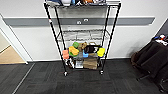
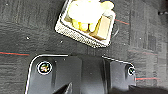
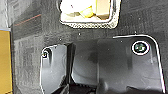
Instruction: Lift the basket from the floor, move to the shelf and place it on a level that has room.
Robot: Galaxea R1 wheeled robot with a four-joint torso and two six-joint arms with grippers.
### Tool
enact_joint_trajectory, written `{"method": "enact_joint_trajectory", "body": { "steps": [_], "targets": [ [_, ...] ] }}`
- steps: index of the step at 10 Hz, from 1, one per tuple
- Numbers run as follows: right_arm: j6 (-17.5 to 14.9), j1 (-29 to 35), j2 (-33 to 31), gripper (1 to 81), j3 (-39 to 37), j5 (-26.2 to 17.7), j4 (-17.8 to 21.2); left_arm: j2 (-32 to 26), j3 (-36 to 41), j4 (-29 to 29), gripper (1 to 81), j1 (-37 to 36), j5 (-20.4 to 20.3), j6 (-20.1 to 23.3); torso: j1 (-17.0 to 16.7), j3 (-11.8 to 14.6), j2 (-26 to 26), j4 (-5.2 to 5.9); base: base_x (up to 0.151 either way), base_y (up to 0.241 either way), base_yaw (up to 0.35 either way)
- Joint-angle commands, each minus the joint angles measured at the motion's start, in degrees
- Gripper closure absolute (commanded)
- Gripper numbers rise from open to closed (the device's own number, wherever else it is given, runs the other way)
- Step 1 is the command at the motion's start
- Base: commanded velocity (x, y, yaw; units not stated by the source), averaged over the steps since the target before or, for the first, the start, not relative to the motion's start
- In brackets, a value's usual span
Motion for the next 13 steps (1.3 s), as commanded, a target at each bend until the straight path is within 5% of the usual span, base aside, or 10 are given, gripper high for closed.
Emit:
{"method": "enact_joint_trajectory", "body": {
  "steps": [1,6,7,8,13],
  "targets": [
    [0.2,2.6,-1.5,1.0,1.7,-3.1,0.2,-1.8,0.4,0.4,1.0,-7.5,15.6,-0.1,3.5,0.1,-5.5,0.00,0.000,0.000,0.000],
    [0.2,2.4,-1.4,1.0,1.2,-3.1,0.2,0.1,-5.8,0.5,1.0,-11.4,20.2,0.1,9.7,-0.2,-15.2,0.00,0.000,0.000,0.000],
    [0.2,2.3,-1.4,1.0,1.4,-3.1,-0.4,1.2,-8.0,0.5,1.0,-11.7,20.9,0.3,10.9,-1.6,-17.2,0.00,0.000,0.000,0.000],
    [0.2,2.1,-1.3,1.0,1.3,-3.1,-0.4,1.6,-8.2,0.5,1.0,-11.7,20.9,0.4,12.1,-5.6,-19.1,0.00,0.000,0.000,0.000],
    [0.2,2.2,-1.8,1.0,0.3,-3.1,0.2,2.2,-8.2,0.3,1.0,-13.0,20.9,0.4,17.5,-12.4,-27.6,0.00,0.000,0.000,0.000]
  ]
}}
